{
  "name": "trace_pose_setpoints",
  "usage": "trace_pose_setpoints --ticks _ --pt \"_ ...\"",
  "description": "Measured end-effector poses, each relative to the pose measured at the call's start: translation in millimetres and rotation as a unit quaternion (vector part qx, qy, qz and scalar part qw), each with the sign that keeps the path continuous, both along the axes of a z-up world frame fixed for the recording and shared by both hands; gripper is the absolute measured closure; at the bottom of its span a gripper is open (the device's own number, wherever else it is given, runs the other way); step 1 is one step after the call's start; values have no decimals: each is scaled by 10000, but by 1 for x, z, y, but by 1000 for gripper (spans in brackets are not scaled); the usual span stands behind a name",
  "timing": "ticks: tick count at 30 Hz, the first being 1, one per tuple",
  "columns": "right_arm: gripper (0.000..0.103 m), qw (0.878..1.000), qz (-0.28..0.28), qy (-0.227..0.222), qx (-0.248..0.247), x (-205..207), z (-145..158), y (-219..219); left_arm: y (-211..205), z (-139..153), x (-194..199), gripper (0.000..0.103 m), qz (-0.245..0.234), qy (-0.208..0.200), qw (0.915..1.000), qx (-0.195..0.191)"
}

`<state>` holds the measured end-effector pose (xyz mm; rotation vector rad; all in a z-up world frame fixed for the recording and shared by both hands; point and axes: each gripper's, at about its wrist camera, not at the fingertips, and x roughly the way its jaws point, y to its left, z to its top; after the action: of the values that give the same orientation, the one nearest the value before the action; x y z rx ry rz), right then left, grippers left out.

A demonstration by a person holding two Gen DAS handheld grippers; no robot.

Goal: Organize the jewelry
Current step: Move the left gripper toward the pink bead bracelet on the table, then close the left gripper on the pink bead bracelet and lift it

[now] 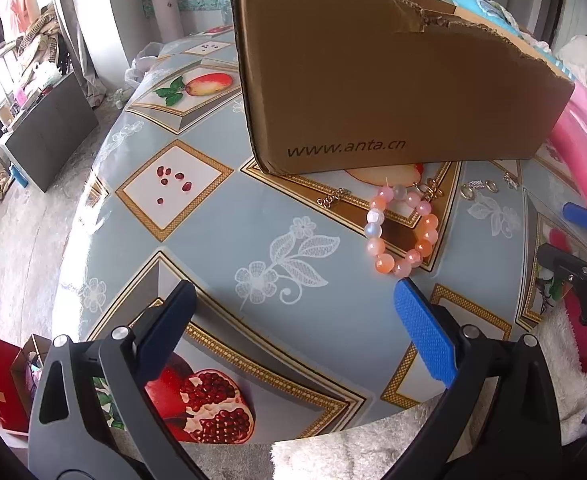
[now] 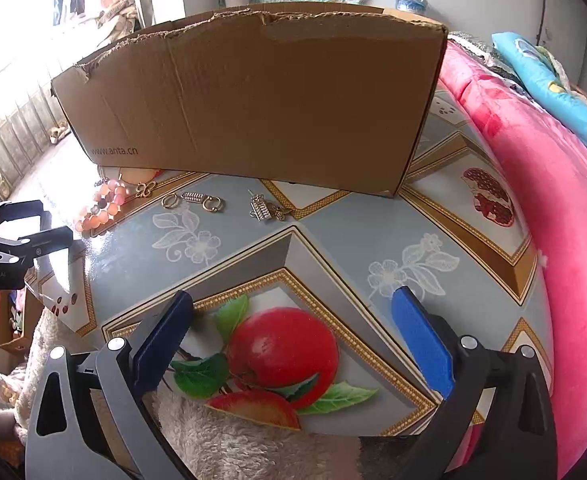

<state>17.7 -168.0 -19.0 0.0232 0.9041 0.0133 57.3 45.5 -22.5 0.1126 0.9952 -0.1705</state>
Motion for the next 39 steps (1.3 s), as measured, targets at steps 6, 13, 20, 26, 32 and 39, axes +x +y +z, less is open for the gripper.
trace_pose_setpoints --ticks 6,13,20,26,32,39 --pt "6 9999 -2 -110 -118 -3 1 1 0 -1 0 7 40 -65 10000 -11" --pt "6 9997 -135 -196 -75 -3 -1 -2 -1 -1 1 7 61 -30 10000 3" --pt "6 9996 0 -293 -23 -5 -2 -4 -15 16 -5 7 -171 -402 9990 109" --pt "6 9995 61 -314 -11 -3 -2 -7 -52 35 -18 13 -1112 -786 9906 -152" --pt "6 9994 82 -332 -11 -2 -3 -7 -77 21 -6 54 -1493 -492 9872 262" --pt "6 9994 92 -338 -10 -1 -3 -7 -72 13 9 76 -1322 -170 9904 363"
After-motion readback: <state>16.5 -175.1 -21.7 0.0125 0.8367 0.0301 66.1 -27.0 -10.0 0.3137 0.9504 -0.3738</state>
